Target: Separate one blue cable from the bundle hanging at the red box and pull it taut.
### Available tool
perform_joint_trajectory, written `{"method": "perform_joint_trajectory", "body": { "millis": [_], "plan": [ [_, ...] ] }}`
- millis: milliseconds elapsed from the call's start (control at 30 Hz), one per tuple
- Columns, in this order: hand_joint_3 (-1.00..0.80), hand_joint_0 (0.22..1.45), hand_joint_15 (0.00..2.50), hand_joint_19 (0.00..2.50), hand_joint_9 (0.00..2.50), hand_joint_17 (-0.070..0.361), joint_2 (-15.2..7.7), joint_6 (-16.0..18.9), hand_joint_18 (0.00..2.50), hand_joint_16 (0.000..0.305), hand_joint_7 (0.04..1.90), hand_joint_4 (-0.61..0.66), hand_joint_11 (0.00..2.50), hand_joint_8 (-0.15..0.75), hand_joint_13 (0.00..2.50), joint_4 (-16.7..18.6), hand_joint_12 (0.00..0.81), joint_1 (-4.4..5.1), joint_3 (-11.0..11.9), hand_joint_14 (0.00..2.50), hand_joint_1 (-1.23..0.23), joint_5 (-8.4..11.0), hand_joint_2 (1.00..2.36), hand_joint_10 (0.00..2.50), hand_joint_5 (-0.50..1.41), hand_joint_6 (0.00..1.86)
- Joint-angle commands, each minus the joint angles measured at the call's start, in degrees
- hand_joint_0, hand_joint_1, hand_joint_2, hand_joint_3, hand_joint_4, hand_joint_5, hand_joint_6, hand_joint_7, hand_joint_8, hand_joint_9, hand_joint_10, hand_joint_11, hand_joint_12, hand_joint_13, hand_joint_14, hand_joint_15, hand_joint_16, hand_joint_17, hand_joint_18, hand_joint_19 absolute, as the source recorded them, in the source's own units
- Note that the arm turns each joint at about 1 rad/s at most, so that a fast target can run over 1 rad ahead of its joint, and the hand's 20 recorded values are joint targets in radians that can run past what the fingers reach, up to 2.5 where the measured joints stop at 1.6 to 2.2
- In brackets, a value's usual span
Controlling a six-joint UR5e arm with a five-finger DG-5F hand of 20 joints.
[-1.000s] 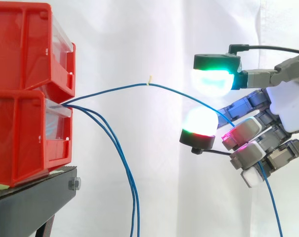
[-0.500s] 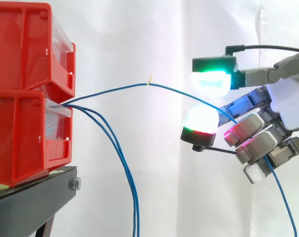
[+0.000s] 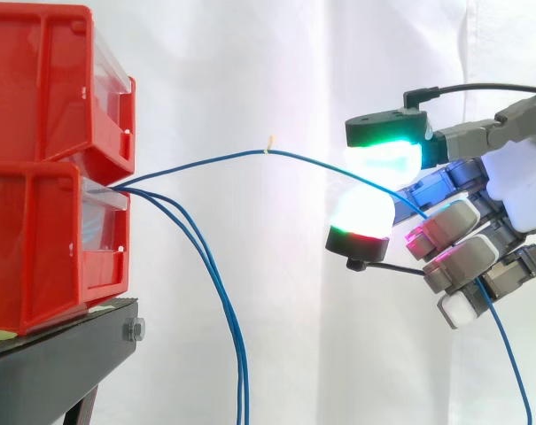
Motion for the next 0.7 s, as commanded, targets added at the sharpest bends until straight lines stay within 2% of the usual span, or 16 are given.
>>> {"method": "perform_joint_trajectory", "body": {
  "millis": [0,67,200,433,533,567,600,667],
  "plan": [
    [-0.29,0.61,1.59,0.80,0.76,0.113,0.00,-0.01,0.70,0.050,0.91,0.12,1.43,0.267,1.05,-0.05,0.335,0.11,0.04,0.16,-0.57,0.49,1.02,0.79,-0.23,0.90],
    [-0.28,0.61,1.60,0.81,0.76,0.113,0.00,-0.01,0.70,0.050,0.91,0.11,1.43,0.265,1.05,-0.05,0.335,0.11,-0.05,0.16,-0.57,0.66,1.02,0.83,-0.23,0.90],
    [-0.15,0.61,1.59,0.80,0.77,0.113,0.00,-0.01,0.71,0.050,0.97,0.09,1.43,0.261,1.05,-0.05,0.334,0.20,0.04,0.18,-0.57,0.75,1.03,0.88,-0.23,0.93],
    [-0.10,0.63,1.57,0.82,0.77,0.112,0.00,-0.01,0.72,0.050,0.97,0.00,1.38,0.252,1.07,-0.05,0.324,0.37,-0.05,0.25,-0.62,0.75,1.03,1.05,-0.23,0.95],
    [-0.19,0.62,1.59,0.82,0.77,0.112,0.00,-0.01,0.72,0.050,0.92,0.06,1.37,0.249,1.07,-0.05,0.327,0.37,-0.05,0.26,-0.62,0.75,1.02,1.07,-0.23,0.94],
    [-0.35,0.59,1.58,0.82,0.78,0.113,0.00,-0.01,0.72,0.050,0.92,0.07,1.37,0.258,1.06,-0.05,0.329,0.37,0.04,0.28,-0.58,0.75,1.01,1.07,-0.23,0.93],
    [-0.42,0.58,1.57,0.82,0.79,0.113,0.00,0.08,0.72,0.050,0.91,0.08,1.38,0.261,1.06,-0.05,0.330,0.37,-0.05,0.29,-0.56,0.75,1.01,1.06,-0.22,0.92],
    [-0.48,0.58,1.57,0.82,0.79,0.114,0.00,-0.01,0.72,0.051,0.91,0.08,1.39,0.260,1.06,0.04,0.333,0.37,-0.05,0.30,-0.51,0.75,1.00,1.06,-0.22,0.91]
  ]
}}
